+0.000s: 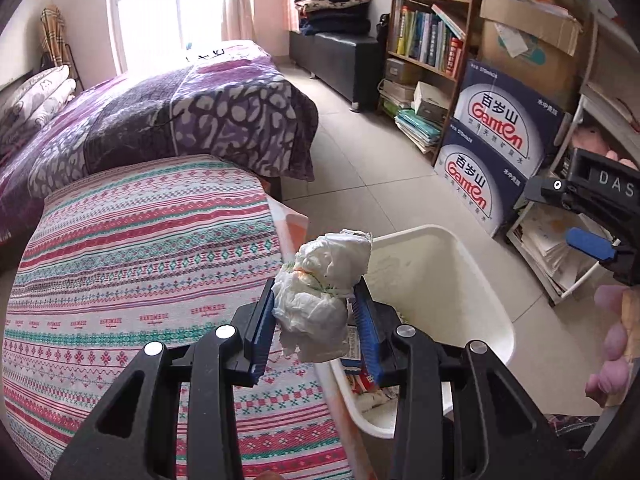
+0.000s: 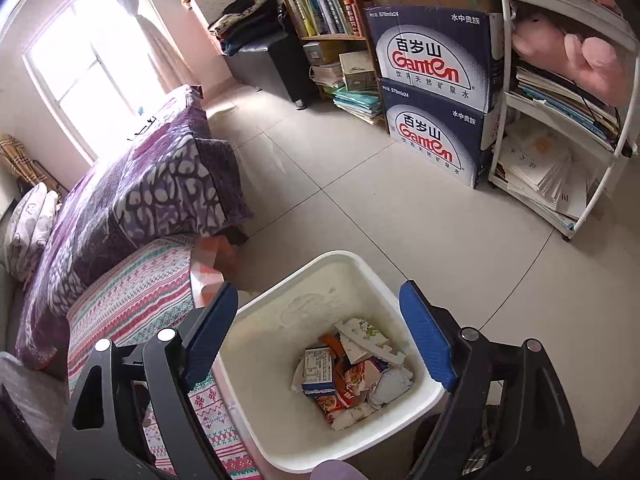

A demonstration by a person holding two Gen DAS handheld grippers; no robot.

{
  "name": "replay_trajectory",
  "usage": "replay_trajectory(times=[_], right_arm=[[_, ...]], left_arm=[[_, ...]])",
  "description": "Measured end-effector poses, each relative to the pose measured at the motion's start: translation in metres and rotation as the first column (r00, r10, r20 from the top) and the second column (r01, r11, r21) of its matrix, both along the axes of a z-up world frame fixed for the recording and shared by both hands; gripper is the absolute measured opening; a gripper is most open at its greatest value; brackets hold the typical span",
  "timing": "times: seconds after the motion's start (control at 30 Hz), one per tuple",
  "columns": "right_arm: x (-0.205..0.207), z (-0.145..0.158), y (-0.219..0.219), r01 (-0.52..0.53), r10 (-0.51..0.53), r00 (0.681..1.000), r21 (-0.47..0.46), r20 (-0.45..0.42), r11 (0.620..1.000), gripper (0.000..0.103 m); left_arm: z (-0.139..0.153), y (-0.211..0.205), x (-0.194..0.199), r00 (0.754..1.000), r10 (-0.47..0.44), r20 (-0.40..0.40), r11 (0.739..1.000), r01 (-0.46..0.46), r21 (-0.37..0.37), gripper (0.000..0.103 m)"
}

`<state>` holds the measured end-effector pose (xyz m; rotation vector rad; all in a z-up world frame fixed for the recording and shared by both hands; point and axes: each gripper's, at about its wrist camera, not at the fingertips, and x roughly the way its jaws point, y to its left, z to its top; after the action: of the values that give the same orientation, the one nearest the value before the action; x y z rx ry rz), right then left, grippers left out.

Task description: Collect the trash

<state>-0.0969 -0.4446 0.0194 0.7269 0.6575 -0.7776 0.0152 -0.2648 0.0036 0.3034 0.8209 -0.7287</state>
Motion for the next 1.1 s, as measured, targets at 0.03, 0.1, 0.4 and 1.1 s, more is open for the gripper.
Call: replay_trajectory(times=[0.03, 0.1, 0.4, 1.1], right_arm=[[-0.004, 0.001, -0.003, 0.011, -0.011, 1.000, 0.000, 0.001, 1.000, 0.081], [-0.011, 0.003, -0.007, 0.033, -0.033, 0.999, -0.010, 0.003, 0.999, 0.081], [-0.032, 0.021, -0.009, 0.061, -0.060, 0.998, -0.104, 0.014, 0.993, 0.087], [-0.047, 0.059, 0.134, -0.086, 0.107, 0.994, -0.436, 0.025, 0.896, 0.096]], left_arm=[[-0.002, -0.005, -0.002, 1.000, -0.012, -0.013, 1.000, 0.012, -0.001, 0.038], [-0.006, -0.014, -0.005, 0.998, -0.034, -0.048, 0.999, 0.034, -0.009, 0.039], [0.000, -0.040, -0.028, 0.982, -0.161, -0.096, 0.983, 0.151, -0.104, 0.079], [0.077, 0.156, -0.038, 0.874, 0.440, 0.205, 0.894, -0.404, -0.192, 0.096]])
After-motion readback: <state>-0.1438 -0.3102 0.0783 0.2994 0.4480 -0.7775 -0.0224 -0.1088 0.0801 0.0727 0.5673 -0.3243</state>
